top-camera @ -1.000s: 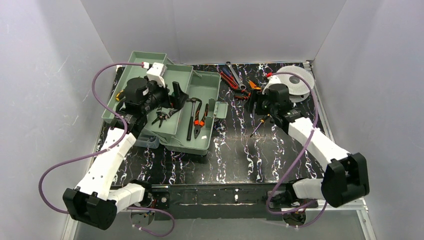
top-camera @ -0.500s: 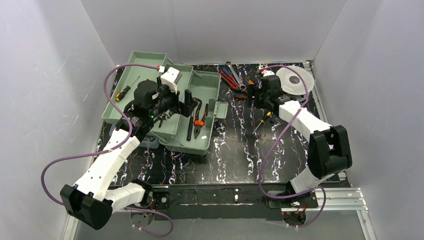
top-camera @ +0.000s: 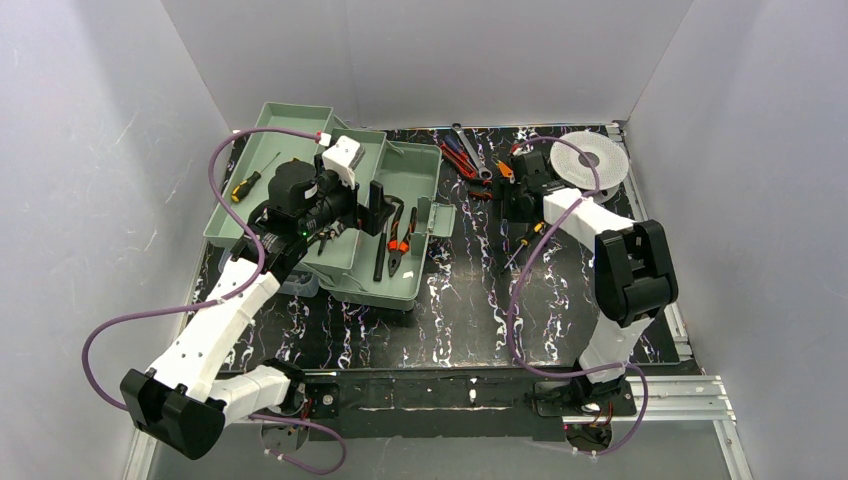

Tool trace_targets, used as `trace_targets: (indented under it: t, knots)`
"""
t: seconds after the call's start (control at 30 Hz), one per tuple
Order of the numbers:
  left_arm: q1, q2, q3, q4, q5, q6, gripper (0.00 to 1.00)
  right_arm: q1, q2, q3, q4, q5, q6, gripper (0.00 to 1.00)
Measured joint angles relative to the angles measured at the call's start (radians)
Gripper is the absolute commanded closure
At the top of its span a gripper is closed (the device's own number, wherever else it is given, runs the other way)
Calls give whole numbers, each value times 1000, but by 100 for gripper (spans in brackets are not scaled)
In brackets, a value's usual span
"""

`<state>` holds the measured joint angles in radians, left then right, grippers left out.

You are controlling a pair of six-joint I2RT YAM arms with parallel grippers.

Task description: Pack the tool kit

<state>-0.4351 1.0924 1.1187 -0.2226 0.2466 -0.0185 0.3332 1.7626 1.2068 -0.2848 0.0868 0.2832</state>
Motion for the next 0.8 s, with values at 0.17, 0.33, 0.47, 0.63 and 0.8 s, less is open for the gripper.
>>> trace_targets:
  t: [0.17,0.33,0.47,0.63,0.8]
  knots:
    - [0,0,0,-3,0,1,2,1,35,68,-69,119,50,21]
    - [0,0,0,-4,0,0,2,-11,35,69,-93,256,146,22]
    - [0,0,0,-4,8,-2,2,-35,38,55,-110,282,219,25]
    - [0,11,0,-3,34,-11,2,-64,78,71,-151,293,296,30]
    - [0,31,0,-5,53,-19,2,-64,113,74,-189,298,360,33]
